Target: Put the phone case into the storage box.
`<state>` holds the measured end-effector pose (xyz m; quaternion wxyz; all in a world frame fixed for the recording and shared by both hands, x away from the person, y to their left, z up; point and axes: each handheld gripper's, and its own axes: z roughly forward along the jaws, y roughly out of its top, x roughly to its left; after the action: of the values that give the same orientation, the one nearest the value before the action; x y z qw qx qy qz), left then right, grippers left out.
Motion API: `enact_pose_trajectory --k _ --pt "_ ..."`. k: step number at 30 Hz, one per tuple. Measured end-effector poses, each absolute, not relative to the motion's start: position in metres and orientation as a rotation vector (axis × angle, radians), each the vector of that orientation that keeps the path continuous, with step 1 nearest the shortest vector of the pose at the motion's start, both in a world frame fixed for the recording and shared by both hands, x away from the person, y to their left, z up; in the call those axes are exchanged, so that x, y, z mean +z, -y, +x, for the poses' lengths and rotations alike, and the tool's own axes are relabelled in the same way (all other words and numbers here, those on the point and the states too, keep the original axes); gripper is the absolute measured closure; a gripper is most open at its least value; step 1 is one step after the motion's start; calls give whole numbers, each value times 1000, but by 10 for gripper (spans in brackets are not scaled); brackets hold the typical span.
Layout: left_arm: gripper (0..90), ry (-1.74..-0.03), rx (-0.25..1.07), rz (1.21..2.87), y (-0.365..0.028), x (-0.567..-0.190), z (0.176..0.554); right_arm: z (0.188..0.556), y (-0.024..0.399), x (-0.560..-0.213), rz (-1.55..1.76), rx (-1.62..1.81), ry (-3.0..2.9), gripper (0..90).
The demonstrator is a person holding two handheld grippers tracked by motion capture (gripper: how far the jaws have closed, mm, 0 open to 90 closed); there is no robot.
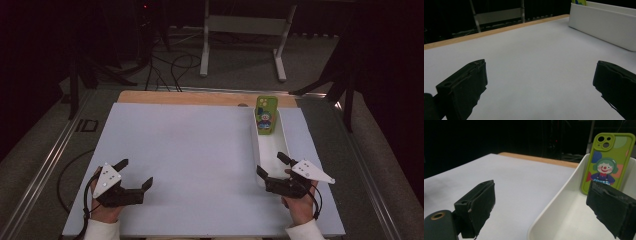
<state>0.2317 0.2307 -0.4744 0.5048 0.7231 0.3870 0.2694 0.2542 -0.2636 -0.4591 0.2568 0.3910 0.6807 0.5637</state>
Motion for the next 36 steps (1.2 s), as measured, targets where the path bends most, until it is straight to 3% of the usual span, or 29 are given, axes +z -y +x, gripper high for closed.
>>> enact_pose_trajectory --k 36 --pt "0 -890 679 1709 -236 -471 219 231 263 -470 968 1534 -1807 85"
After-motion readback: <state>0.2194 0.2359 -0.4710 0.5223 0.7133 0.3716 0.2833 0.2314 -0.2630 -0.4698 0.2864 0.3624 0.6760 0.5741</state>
